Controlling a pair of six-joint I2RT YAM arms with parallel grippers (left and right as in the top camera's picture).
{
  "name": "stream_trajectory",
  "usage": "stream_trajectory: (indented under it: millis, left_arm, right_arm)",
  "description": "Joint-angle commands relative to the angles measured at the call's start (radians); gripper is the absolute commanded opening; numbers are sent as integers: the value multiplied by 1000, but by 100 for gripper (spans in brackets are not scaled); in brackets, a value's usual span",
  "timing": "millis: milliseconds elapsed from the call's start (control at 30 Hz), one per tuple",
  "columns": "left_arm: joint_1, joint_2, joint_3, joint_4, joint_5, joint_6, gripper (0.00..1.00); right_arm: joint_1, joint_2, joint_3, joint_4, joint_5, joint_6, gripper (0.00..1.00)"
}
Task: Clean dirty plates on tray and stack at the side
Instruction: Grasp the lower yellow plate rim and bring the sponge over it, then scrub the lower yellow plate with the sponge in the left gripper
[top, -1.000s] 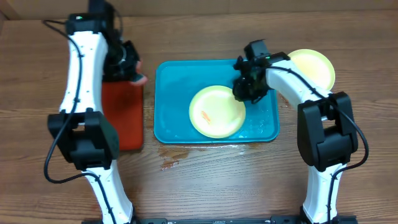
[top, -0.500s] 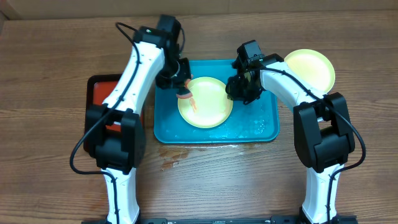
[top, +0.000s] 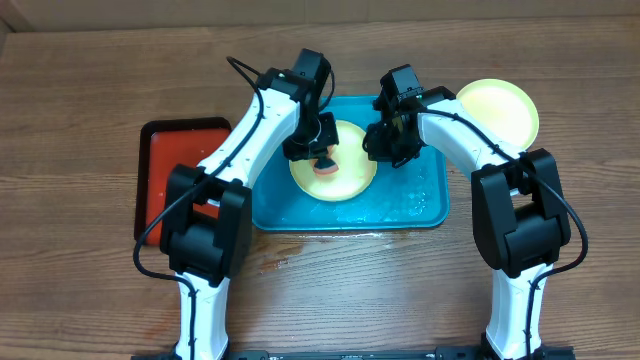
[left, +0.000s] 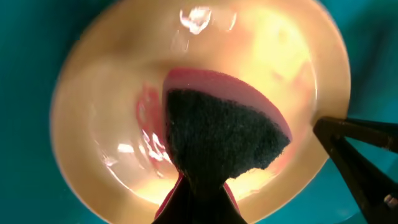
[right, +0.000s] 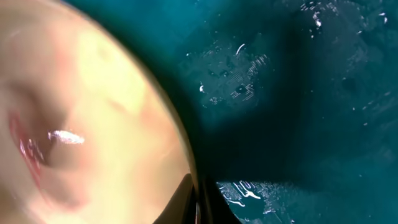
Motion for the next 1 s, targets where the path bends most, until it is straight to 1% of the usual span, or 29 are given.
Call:
stream_trajectory:
  millis: [0, 100, 300, 400, 567, 667, 733, 800, 867, 933, 967]
  left_arm:
    - [-23, 9, -38, 40, 4, -48, 4]
    - [-35, 9, -87, 101, -14, -89, 4]
    - [-35, 9, -183, 285, -58, -103, 4]
    - [-35, 9, -219, 330, -130, -103, 4]
    - [-29, 9, -220, 259, -375, -42, 4]
    - [-16, 8, -192, 197, -473, -8, 4]
    - [-6, 8, -158, 153, -518, -5, 4]
    - [0, 8, -119, 126, -523, -5, 4]
    - [3, 8, -72, 106, -489, -5, 4]
    - [3, 8, -36, 108, -413, -5, 4]
    - [3, 8, -24, 122, -343, -5, 4]
  right_arm:
    - [-2, 1, -4, 10, 11, 68, 4]
    - [-2, 1, -4, 9, 7, 74, 4]
    - [-2, 1, -4, 8, 6, 74, 4]
    - [-2, 1, -4, 4, 6, 74, 4]
    - [-2, 1, -4, 3, 7, 74, 7]
    - [-2, 1, -4, 0, 7, 73, 8]
    - [-2, 1, -4, 1, 7, 73, 8]
    - [-2, 1, -4, 3, 7, 73, 8]
    - [-2, 1, -4, 5, 7, 73, 9]
    - [-2, 1, -4, 5, 7, 73, 9]
    - [-2, 1, -4, 5, 7, 73, 9]
